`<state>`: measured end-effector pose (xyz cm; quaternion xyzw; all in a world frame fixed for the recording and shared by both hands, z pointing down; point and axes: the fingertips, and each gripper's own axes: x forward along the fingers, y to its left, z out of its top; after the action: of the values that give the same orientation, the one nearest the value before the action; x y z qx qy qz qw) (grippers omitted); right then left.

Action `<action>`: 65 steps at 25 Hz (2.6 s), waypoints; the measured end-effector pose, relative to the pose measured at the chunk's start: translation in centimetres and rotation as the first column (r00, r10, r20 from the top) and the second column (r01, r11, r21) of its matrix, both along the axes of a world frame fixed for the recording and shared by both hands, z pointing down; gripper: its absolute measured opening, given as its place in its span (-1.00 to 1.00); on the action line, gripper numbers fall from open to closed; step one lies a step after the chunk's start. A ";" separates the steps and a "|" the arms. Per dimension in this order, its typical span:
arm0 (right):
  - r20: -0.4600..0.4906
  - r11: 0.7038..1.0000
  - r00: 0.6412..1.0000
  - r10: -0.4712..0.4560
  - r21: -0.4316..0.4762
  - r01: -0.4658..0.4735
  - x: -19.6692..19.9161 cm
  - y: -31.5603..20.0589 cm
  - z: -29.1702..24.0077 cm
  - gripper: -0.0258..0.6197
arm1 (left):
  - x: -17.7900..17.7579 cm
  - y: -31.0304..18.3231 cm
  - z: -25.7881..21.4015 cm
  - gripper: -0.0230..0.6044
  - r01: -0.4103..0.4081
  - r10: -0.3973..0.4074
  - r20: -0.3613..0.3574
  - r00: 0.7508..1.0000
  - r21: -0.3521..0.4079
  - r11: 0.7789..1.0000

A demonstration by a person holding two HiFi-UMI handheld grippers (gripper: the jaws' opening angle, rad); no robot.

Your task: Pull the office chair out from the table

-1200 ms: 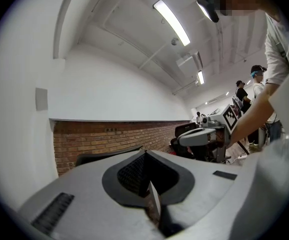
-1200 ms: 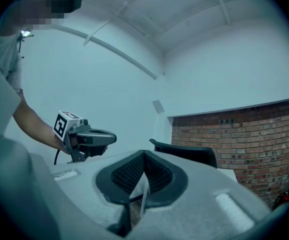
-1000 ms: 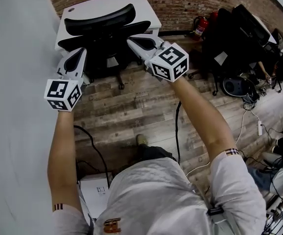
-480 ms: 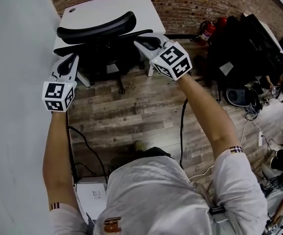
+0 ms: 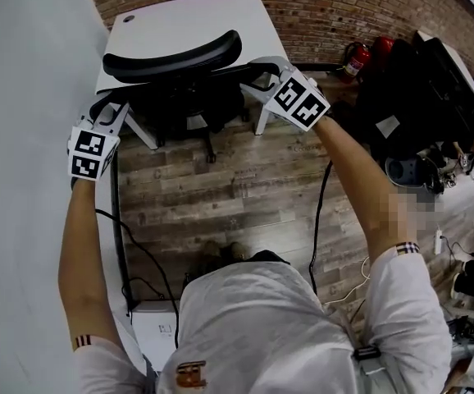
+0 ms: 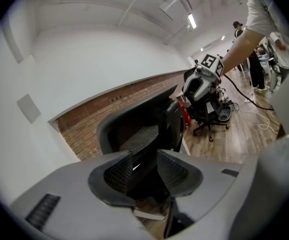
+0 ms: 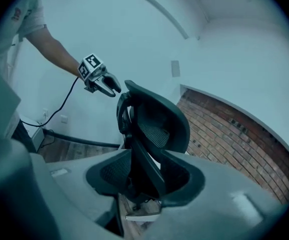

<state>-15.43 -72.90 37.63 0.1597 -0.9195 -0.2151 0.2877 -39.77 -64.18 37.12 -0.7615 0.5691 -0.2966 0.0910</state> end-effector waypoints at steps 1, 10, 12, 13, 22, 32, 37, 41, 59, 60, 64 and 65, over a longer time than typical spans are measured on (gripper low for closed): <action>-0.021 1.000 1.000 0.001 0.001 -0.001 -0.2 -0.5 0.3 -0.37 | -0.8 -0.5 0.5 -0.45 -0.001 0.002 0.034 0.999 -0.020 1.000; -0.201 1.000 0.980 0.016 -0.011 -0.019 -1.0 -4.8 3.5 -0.24 | -6.3 -4.0 5.4 -0.25 -0.036 0.098 0.278 0.956 -0.222 0.974; -0.235 1.000 0.972 0.014 -0.016 -0.019 -1.1 -5.7 4.3 -0.24 | -7.3 -4.7 6.2 -0.24 -0.040 0.127 0.327 0.936 -0.260 0.965; -0.254 1.000 0.967 0.011 -0.019 -0.016 -1.2 -6.1 4.7 -0.24 | -7.8 -5.1 6.6 -0.24 -0.043 0.146 0.355 0.923 -0.282 0.958; -0.389 0.998 0.921 -0.024 -0.067 -0.003 -1.9 -8.7 8.3 -0.23 | -10.1 -7.1 10.3 -0.24 -0.089 0.316 0.460 0.830 -0.450 0.889; -0.583 0.993 0.804 -0.119 -0.052 0.110 -2.7 -9.8 11.6 -0.23 | -9.5 -9.2 13.3 -0.24 -0.154 0.422 0.427 0.800 -0.534 0.831; -0.601 0.990 0.786 -0.142 -0.072 0.124 -3.5 -10.1 12.3 -0.28 | -8.8 -10.0 13.8 -0.29 -0.175 0.439 0.410 0.799 -0.541 0.823; -0.610 0.990 0.779 -0.142 -0.073 0.124 -3.5 -10.3 12.9 -0.41 | -8.8 -10.3 14.1 -0.42 -0.180 0.446 0.416 0.793 -0.539 0.823; -0.622 0.984 0.775 -0.110 0.043 0.174 -3.0 -8.0 13.5 -0.58 | -8.8 -8.1 15.0 -0.65 -0.159 0.487 0.490 0.722 -0.569 0.807; -0.620 0.984 0.777 -0.109 0.044 0.174 -2.9 -7.6 13.5 -0.58 | -8.9 -7.7 15.1 -0.65 -0.158 0.490 0.488 0.722 -0.573 0.804; -0.619 0.984 0.778 -0.103 0.048 0.169 -2.6 -5.8 13.7 -0.59 | -8.7 -6.1 15.3 -0.65 -0.159 0.495 0.487 0.720 -0.578 0.801; -0.621 0.985 0.777 -0.102 0.048 0.168 -2.5 -5.4 13.7 -0.59 | -8.6 -5.8 15.1 -0.65 -0.160 0.493 0.493 0.717 -0.572 0.804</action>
<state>-17.89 -78.26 51.38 0.0287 -0.7724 -0.3218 0.5468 -48.37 -70.01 52.21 -0.7084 0.2626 -0.6422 0.1294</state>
